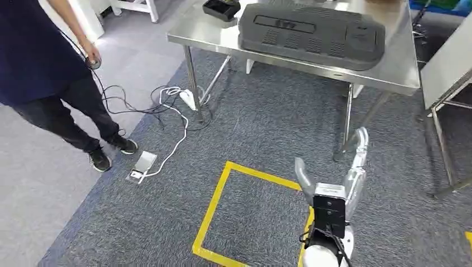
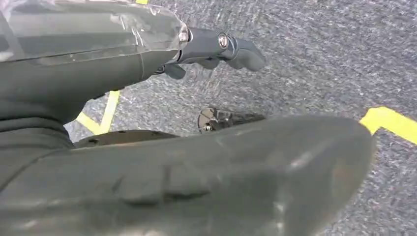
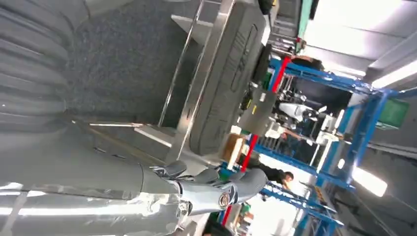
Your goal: Take the parts from the cabinet and place them on the table.
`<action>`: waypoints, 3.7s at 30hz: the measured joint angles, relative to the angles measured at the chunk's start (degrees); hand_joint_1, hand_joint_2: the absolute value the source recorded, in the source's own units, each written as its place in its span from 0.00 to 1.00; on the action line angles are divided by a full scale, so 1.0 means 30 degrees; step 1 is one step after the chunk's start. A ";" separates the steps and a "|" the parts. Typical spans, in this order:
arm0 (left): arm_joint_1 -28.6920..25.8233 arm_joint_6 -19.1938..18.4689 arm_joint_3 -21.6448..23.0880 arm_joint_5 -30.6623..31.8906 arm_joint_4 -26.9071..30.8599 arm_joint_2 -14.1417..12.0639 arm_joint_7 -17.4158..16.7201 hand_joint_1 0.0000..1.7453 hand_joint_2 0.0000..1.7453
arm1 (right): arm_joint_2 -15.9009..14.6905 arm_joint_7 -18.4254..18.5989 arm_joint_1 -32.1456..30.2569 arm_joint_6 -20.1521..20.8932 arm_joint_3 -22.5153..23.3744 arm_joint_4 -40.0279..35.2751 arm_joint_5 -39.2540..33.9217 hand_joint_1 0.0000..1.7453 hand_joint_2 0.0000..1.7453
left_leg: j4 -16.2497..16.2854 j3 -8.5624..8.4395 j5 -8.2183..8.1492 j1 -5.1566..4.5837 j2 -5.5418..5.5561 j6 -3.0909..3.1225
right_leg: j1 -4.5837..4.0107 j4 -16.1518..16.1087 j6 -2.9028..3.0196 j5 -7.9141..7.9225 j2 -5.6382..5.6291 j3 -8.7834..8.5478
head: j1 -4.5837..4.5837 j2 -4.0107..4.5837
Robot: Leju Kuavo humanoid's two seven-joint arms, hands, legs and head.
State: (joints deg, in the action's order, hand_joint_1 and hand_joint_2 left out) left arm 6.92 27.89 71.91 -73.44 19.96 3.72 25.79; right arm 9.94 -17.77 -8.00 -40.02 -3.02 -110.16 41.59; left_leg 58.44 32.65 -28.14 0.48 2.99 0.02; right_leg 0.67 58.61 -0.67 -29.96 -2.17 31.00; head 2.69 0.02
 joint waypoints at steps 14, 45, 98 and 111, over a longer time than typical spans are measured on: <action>0.0015 0.0022 0.0000 0.0117 0.0000 -0.0007 0.0015 0.00 0.00 | -0.0007 0.0058 0.0009 0.0000 0.0000 -0.0095 0.0138 0.00 1.00 | 0.0028 -0.0106 -0.0141 -0.0118 -0.1671 -0.0167 | -0.0109 -0.0186 0.0230 -0.0114 0.1781 -0.0304 | -0.0926 0.0000; -0.0038 0.0095 0.0007 0.0102 0.0007 0.0058 0.0109 0.00 0.00 | -0.0452 0.1019 -0.0033 0.0007 -0.0117 -0.0248 0.0328 0.00 1.00 | 0.0035 0.0017 -0.0085 -0.0174 -0.1655 -0.0097 | -0.0083 -0.0234 0.0191 -0.0172 0.1870 -0.0403 | -0.0947 0.0000; 0.0067 -0.0102 0.0073 0.0656 -0.0015 0.0255 -0.0379 0.00 0.00 | -0.0903 0.0408 -0.1102 0.0000 -0.0051 -0.1049 0.0043 0.00 1.00 | 0.3732 0.1693 -0.2118 -0.0076 -0.0695 -0.0467 | 0.0126 -0.0244 0.0506 0.0036 0.0789 -0.0217 | -0.0693 0.0000; -0.0024 0.0248 0.0080 0.0656 0.0036 0.0197 -0.0627 0.00 0.00 | -0.0903 0.0525 -0.1107 0.0000 -0.0051 -0.1246 0.0014 0.00 1.00 | -0.0156 0.0046 0.0049 0.0002 -0.1254 0.0267 | 0.0150 0.0204 -0.0252 -0.0894 0.1368 -0.0514 | -0.0838 0.0000</action>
State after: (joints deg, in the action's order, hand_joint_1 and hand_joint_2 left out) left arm 6.84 28.63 72.15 -71.47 20.06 4.31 23.91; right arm 7.23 -16.20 -11.32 -40.02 -3.17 -113.90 41.64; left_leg 57.98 32.79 -27.99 0.48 -0.77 0.82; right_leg 1.12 59.23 -1.43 -32.64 1.93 29.46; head 0.18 0.02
